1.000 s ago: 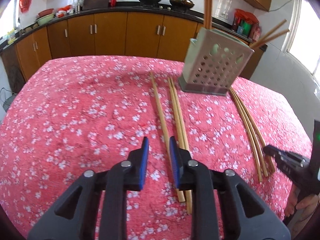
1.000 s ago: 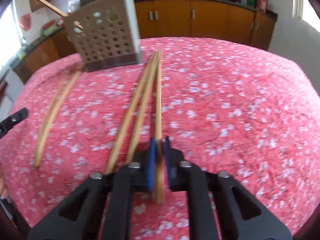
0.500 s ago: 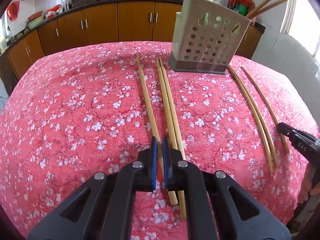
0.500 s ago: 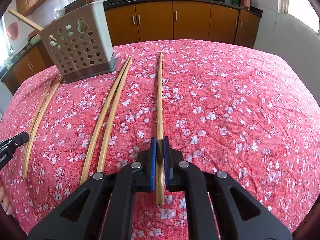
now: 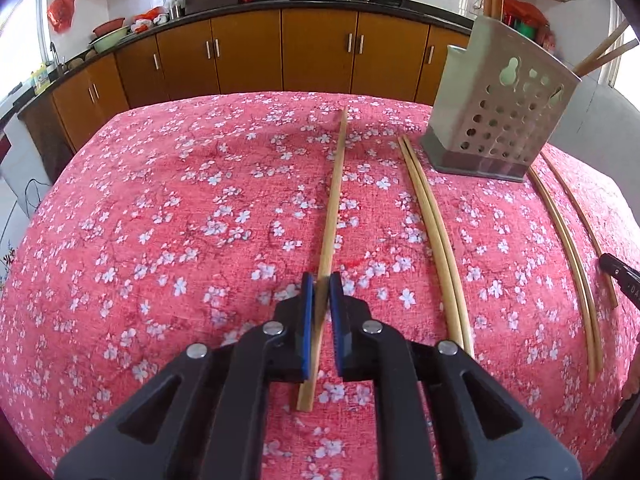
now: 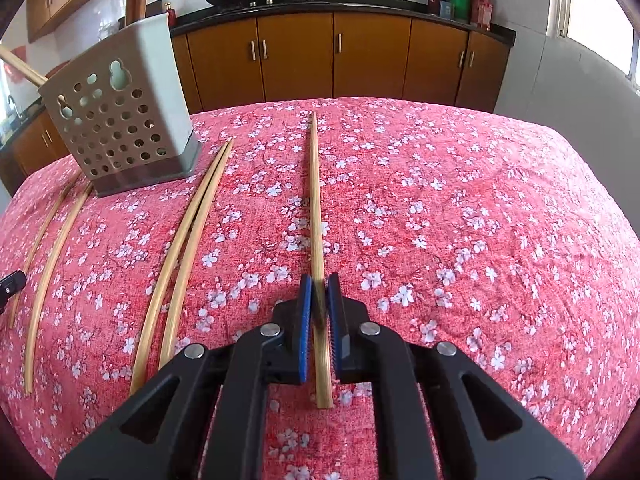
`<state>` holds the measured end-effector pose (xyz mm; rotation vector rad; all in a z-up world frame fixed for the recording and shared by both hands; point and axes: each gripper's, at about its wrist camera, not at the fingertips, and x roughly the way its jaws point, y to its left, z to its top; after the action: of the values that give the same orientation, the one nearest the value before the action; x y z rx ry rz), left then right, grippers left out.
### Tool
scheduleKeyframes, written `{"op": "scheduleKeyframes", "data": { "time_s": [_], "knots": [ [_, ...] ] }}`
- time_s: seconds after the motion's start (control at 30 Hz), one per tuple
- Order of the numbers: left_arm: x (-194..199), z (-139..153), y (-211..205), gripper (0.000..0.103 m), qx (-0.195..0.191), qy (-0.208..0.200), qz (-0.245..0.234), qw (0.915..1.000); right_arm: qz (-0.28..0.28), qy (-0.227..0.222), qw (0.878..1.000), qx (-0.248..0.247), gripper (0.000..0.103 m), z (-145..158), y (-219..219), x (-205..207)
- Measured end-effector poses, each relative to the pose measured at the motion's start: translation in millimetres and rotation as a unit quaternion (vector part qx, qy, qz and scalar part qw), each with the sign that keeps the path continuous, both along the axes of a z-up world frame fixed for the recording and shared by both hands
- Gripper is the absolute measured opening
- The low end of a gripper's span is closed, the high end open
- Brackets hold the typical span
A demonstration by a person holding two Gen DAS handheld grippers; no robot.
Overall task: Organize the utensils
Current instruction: 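Adjust the grip on the chopsticks with both tools against the tablecloth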
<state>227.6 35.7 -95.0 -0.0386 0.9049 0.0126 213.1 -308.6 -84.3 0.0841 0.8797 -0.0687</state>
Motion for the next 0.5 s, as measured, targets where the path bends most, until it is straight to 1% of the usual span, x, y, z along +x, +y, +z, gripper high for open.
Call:
{"op": "scheduleKeyframes", "data": {
  "time_s": [0.03,0.07,0.1,0.13,0.17,0.2,0.23,0.3,0.33,0.43,0.47,0.5],
  "knots": [
    [0,0,-1,0.012,0.003,0.0,-0.001,1.0,-0.003,0.0,1.0,0.002,0.018,0,-2,1],
    [-1,1,-1,0.012,0.007,0.0,-0.003,1.0,-0.007,0.0,1.0,0.001,0.036,-1,-3,1],
    [0,1,-1,0.012,0.01,0.0,-0.007,0.9999,-0.011,0.002,1.0,0.001,0.05,-1,-4,0],
    [-3,1,-4,0.012,0.012,0.0,-0.009,0.9999,-0.021,0.011,1.0,-0.005,0.078,-3,-6,1],
    [-4,1,-5,0.012,0.011,0.0,-0.012,0.9999,-0.024,0.012,1.0,-0.002,0.074,-4,-9,0],
    [-4,1,-3,0.012,0.008,0.0,-0.013,0.9999,-0.025,0.008,1.0,0.001,0.067,-3,-7,-3],
    [-4,0,-3,0.012,0.006,0.0,-0.013,0.9999,-0.024,0.003,1.0,0.007,0.054,-2,-8,-4],
    [-4,0,-2,0.012,0.003,0.0,-0.013,0.9999,-0.016,-0.002,1.0,0.012,0.038,-1,-9,-5],
    [-4,0,-2,0.012,0.004,0.0,-0.013,0.9999,-0.015,-0.002,1.0,0.008,0.033,-1,-8,-6],
    [-5,0,-1,0.013,0.009,0.001,-0.017,0.9998,-0.011,-0.001,1.0,0.007,0.028,0,-8,-12],
    [-6,1,-1,0.013,0.012,0.002,-0.018,0.9998,-0.005,0.0,1.0,0.01,0.023,1,-8,-13],
    [-6,1,-2,0.014,0.014,0.003,-0.018,0.9997,0.002,0.0,1.0,0.011,0.021,1,-6,-15]
  ]
}}
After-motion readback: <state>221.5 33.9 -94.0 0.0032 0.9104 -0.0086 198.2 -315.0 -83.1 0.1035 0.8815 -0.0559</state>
